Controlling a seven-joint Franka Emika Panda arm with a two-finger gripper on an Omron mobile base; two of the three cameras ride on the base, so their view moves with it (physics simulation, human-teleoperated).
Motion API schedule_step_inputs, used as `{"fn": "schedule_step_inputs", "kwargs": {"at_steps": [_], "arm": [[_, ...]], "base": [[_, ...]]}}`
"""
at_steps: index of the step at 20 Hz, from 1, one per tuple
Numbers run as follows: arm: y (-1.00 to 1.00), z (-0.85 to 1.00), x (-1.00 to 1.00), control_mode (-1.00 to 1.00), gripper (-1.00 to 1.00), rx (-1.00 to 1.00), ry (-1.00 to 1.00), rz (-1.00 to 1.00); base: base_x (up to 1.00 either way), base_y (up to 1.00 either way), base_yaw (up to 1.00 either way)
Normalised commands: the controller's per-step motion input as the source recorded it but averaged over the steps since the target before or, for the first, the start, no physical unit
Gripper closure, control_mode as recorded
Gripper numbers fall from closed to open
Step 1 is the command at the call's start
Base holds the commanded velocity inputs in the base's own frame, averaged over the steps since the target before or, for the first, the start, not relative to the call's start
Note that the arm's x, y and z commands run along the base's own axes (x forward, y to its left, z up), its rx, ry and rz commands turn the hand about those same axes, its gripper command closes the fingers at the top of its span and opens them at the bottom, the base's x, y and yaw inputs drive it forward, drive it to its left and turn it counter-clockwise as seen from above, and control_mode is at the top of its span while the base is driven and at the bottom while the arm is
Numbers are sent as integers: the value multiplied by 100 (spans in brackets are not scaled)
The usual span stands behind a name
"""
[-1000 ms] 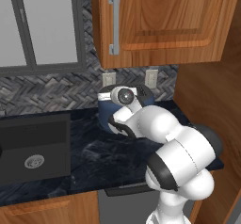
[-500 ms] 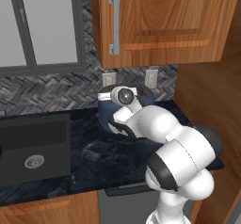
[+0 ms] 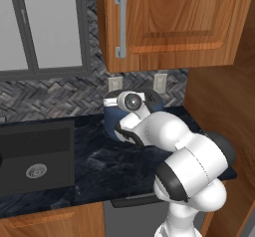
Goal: Start the toaster. Once the lever pops up, take the bread to the plate on the dining counter.
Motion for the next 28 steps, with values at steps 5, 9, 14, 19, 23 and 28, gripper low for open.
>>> {"fn": "schedule_step_inputs", "kwargs": {"at_steps": [5,9,14,19,23,28], "arm": [[0,0,0,-100,-100,0,0,0],[0,0,0,-100,-100,0,0,0],[0,0,0,-100,-100,0,0,0],[0,0,0,-100,-100,0,0,0],[0,0,0,-100,-100,0,0,0],[0,0,0,-100,-100,0,0,0]], "base": [[0,0,0],[0,0,0],[0,0,0],[0,0,0],[0,0,0],[0,0,0]]}}
